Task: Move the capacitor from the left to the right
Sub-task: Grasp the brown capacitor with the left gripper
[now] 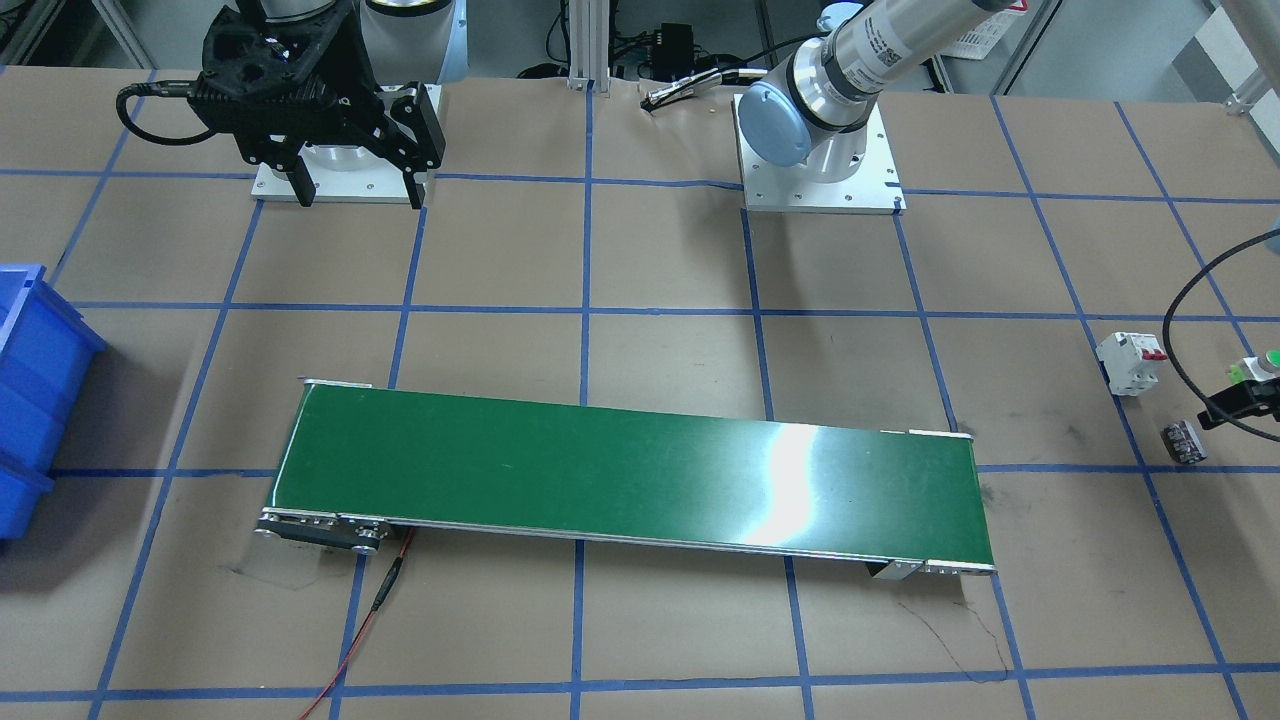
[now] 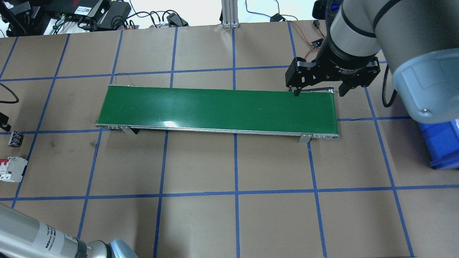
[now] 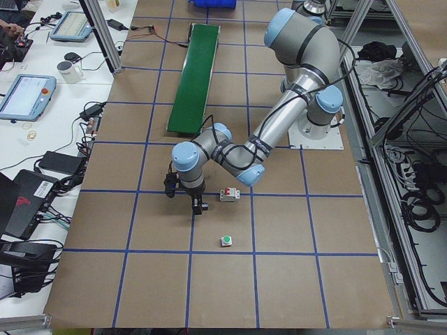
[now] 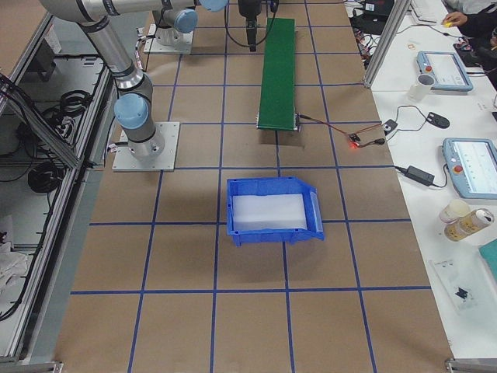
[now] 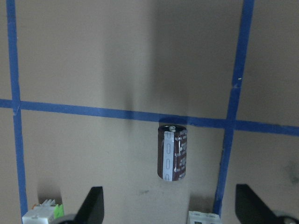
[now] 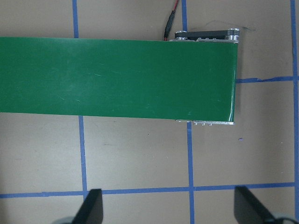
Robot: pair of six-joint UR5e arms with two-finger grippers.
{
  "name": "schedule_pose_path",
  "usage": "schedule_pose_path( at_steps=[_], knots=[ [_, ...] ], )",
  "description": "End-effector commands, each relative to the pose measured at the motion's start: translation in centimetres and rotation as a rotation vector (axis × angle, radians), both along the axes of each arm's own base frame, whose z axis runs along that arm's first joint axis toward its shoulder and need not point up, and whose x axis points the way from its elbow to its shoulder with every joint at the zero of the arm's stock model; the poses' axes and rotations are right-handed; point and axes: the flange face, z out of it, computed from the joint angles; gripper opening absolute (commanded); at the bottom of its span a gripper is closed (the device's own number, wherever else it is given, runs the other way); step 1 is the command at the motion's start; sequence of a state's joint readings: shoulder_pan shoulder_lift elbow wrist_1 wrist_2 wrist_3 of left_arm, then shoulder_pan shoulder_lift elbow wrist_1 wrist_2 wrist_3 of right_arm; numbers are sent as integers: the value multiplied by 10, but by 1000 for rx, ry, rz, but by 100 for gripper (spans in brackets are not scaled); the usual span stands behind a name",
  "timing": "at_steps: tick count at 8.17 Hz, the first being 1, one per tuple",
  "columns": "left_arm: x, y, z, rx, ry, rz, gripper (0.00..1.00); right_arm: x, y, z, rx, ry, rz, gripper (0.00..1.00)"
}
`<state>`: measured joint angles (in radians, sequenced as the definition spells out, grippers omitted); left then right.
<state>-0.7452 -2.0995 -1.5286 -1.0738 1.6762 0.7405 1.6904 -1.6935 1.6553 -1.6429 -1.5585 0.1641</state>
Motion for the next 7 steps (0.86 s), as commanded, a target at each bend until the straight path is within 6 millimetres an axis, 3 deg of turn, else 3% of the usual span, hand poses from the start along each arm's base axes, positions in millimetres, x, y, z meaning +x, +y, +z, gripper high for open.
schedule_pose_path(
  at_steps=[1, 7],
  knots=[
    [11, -5, -49, 12, 12, -43, 100, 0, 1, 1, -2, 1, 0, 100],
    [4, -12, -66, -48, 99, -37, 100, -1, 1, 1, -1, 8, -1, 100]
  ],
)
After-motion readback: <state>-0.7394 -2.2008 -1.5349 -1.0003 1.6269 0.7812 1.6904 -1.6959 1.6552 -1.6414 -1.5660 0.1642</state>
